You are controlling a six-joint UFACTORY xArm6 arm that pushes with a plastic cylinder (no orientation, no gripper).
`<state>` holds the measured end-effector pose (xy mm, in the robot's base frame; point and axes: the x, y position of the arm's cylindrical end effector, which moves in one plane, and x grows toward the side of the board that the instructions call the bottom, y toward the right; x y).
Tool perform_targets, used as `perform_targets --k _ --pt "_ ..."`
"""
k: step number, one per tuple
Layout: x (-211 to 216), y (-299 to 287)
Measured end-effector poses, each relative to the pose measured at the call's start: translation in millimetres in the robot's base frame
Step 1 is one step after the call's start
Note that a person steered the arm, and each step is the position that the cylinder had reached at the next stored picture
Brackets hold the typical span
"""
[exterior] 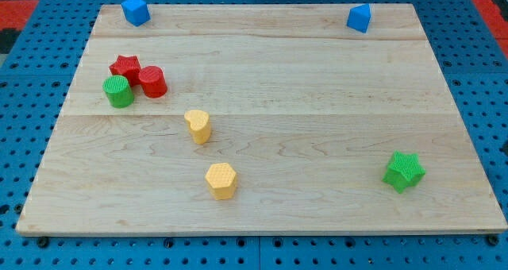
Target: Place the green star top left to the yellow heart
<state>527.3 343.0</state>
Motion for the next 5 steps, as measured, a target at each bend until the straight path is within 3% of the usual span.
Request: perform_targets --k 3,5 --pt "-4.6 -99.2" --pt "-14.6 -120.1"
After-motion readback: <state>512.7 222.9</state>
